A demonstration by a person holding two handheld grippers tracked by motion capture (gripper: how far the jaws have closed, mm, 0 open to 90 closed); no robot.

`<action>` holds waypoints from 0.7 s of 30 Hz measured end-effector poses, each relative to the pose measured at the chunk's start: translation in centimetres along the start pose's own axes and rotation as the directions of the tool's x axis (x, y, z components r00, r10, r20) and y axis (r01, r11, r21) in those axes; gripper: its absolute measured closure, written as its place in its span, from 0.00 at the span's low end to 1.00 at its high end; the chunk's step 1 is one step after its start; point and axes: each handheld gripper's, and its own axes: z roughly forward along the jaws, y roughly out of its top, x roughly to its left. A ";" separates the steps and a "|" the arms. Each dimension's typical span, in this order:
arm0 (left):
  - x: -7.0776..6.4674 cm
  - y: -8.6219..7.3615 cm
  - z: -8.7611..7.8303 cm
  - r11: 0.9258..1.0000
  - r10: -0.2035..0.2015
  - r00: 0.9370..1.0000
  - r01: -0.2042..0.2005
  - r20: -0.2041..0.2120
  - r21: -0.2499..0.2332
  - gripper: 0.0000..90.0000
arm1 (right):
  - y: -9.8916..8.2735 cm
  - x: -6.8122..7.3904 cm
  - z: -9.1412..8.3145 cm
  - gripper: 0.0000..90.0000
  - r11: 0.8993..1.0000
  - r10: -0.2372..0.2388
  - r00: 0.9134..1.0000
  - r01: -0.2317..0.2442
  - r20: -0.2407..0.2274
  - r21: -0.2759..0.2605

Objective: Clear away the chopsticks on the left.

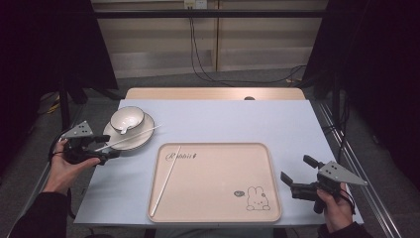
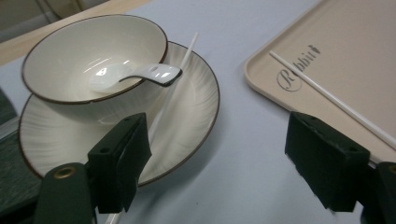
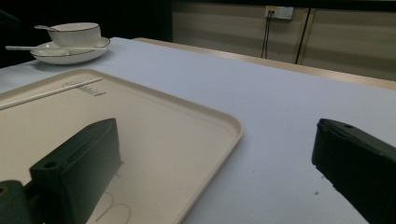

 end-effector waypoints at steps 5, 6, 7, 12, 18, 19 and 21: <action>1.8 -0.5 1.0 0.999 -0.006 1.000 0.005 0.010 0.039 0.25 | 0.0 0.0 0.0 0.01 1.000 -0.003 1.000 0.003 0.001 0.003; 2.1 -0.6 1.2 0.998 -0.008 1.000 0.008 -0.003 0.066 0.24 | 0.0 0.0 -0.1 0.01 1.000 -0.002 1.000 0.002 0.001 0.004; 2.4 -0.6 1.4 0.997 -0.004 1.000 0.004 -0.003 0.081 0.25 | 0.0 0.0 -0.1 0.01 1.000 -0.002 1.000 0.002 -0.002 0.005; 3.5 -0.5 2.0 0.997 0.020 1.000 -0.019 -0.010 0.075 0.44 | 0.0 0.0 0.0 0.01 1.000 -0.006 1.000 0.006 -0.002 0.009; 4.0 -0.2 3.3 0.988 0.050 0.999 -0.050 0.000 0.145 0.62 | -0.1 -0.1 -0.1 0.01 1.000 -0.006 1.000 0.006 -0.001 0.009; 4.0 -0.1 3.4 0.987 0.052 0.999 -0.051 0.002 0.152 0.64 | -0.1 -0.1 -0.1 0.01 1.000 -0.006 1.000 0.006 0.001 0.008; 4.0 -0.1 4.0 0.984 0.064 0.998 -0.063 -0.003 0.166 0.68 | -0.1 -0.1 -0.1 0.01 1.000 -0.007 1.000 0.007 0.000 0.008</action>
